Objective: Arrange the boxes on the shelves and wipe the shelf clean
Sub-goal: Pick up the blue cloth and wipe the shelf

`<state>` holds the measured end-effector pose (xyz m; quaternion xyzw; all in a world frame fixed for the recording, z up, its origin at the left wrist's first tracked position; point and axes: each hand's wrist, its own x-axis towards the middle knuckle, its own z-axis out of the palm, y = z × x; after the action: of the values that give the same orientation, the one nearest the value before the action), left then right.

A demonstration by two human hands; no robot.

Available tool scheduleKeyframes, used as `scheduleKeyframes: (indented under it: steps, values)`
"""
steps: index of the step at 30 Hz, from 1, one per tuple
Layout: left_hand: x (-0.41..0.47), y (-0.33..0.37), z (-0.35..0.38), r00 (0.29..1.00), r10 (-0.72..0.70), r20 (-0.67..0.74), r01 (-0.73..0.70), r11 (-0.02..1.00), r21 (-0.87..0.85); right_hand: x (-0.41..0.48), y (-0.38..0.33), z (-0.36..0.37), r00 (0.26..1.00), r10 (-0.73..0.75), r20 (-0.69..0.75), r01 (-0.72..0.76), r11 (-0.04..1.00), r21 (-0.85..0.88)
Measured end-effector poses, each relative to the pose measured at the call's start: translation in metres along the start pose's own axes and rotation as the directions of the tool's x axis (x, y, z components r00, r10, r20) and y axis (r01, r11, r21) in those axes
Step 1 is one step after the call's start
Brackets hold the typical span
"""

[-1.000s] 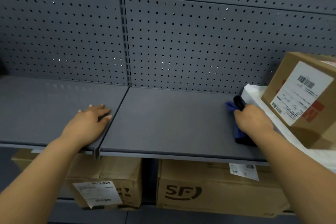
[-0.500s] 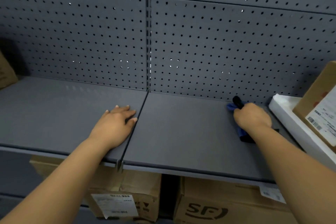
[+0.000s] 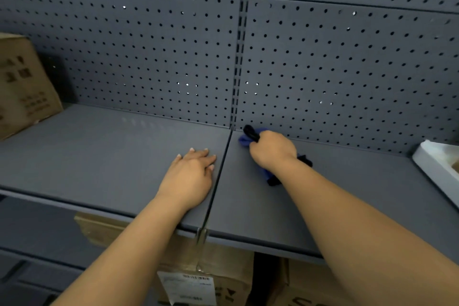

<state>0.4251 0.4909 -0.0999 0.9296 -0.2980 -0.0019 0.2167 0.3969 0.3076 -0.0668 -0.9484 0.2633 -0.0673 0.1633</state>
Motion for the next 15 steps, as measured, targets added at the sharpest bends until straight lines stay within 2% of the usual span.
scheduleKeyframes:
  steps: [5, 15]
  values:
    - [0.002, -0.002, 0.000, 1.000, -0.010, -0.011, 0.010, 1.000, -0.029, -0.005, -0.022, 0.006, 0.980, -0.174, 0.099, 0.174, 0.985, 0.012]
    - [0.001, -0.004, 0.001, 1.000, -0.007, 0.000, 0.007, 1.000, -0.025, -0.047, -0.001, -0.010, 0.921, -0.323, 0.219, 0.330, 0.944, 0.005]
